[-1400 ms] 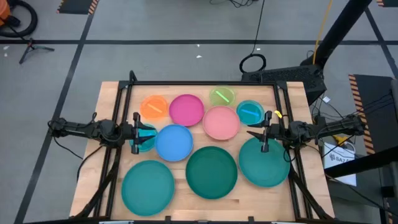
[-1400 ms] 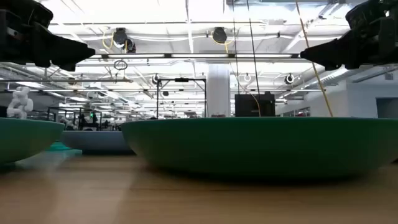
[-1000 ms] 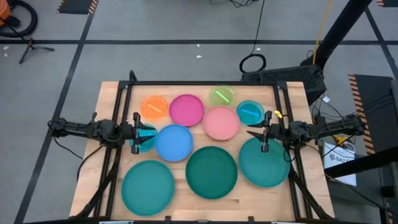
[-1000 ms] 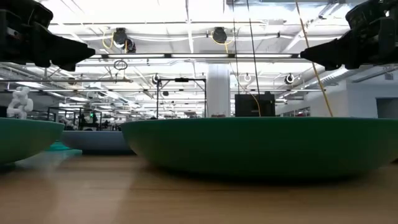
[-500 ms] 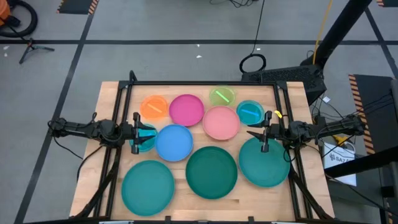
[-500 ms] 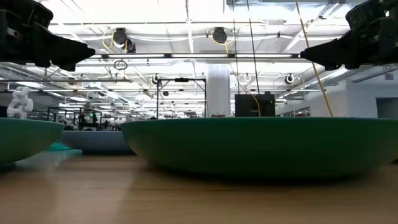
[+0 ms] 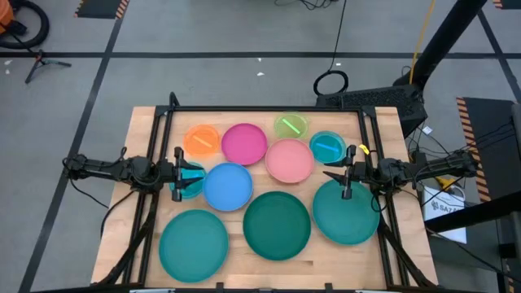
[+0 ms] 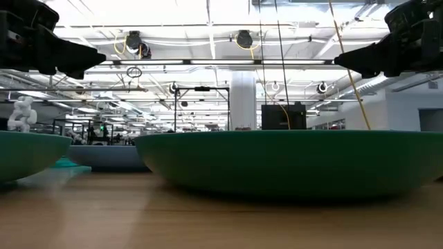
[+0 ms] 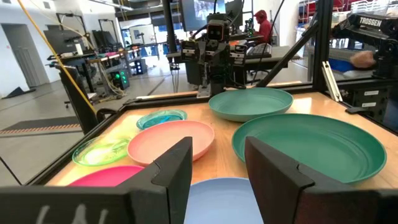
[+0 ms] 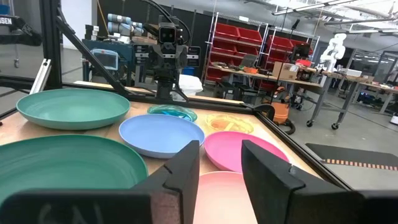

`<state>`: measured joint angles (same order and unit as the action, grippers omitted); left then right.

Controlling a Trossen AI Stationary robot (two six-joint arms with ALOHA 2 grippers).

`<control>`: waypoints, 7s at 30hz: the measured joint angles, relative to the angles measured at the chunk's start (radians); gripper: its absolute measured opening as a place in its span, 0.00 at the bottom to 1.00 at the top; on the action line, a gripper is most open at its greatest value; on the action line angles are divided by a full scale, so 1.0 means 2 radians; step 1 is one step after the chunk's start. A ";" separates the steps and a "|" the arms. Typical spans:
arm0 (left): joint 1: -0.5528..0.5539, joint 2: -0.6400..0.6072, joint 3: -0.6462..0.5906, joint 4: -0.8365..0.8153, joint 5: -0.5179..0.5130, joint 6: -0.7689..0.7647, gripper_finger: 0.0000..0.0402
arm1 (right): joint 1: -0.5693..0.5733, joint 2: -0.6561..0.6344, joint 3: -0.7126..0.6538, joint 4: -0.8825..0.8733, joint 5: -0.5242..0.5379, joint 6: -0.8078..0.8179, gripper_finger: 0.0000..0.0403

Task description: Stack plastic plates

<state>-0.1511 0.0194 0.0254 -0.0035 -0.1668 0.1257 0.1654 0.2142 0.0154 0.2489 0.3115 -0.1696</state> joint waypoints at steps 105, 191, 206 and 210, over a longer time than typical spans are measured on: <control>0.000 0.000 0.000 0.257 -0.002 -0.092 0.38 | 0.030 0.574 0.389 -0.063 -0.035 0.125 0.28; 0.000 0.000 0.000 0.277 -0.053 0.064 0.38 | 0.008 0.774 0.625 -0.564 -0.130 0.594 0.47; 0.000 0.000 0.000 0.277 -0.053 0.064 0.38 | 0.007 0.774 0.625 -0.560 -0.115 0.589 0.50; 0.000 0.000 0.000 0.277 -0.053 0.064 0.38 | 0.007 0.778 0.625 -0.557 -0.115 0.587 0.50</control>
<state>-0.1509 0.0196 0.0257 0.5507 -0.2722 0.2534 0.1802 1.7701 1.2658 -0.8647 0.0818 1.0054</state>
